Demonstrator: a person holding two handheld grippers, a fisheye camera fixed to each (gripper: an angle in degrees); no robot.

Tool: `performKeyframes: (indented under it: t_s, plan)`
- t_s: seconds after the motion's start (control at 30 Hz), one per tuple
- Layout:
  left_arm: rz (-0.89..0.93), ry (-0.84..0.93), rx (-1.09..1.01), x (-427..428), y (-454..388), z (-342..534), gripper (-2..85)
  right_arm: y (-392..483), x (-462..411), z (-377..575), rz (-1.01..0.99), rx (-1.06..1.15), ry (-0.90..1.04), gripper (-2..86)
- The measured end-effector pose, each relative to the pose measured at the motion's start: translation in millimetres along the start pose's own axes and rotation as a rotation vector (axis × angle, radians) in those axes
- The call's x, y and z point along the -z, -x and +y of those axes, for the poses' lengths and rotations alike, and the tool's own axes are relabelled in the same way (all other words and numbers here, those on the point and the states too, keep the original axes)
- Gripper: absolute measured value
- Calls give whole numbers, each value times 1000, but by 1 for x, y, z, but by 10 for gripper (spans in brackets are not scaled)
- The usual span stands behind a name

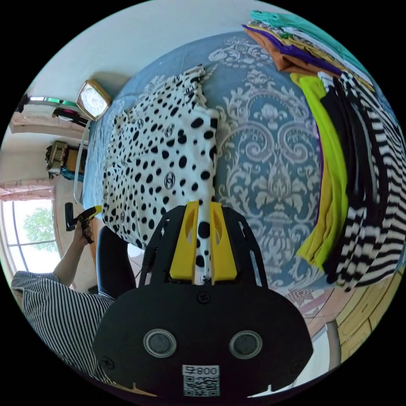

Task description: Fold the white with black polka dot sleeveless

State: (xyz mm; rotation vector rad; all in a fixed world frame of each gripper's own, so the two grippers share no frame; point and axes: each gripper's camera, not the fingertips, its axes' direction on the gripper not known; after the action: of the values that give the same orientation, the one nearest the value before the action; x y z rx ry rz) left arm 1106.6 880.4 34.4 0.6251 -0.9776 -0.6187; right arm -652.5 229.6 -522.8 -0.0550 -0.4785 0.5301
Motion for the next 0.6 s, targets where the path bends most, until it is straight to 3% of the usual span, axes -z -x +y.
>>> performKeyframes:
  t_s: [0.27,0.6]
  plan:
    - [-65,-1,-62,19,-16,-4,19,3,-2,5,32,-4,44,4]
    - [-69,-42,32,40,1,25,34,-2,18,25,23,-39,-10,11]
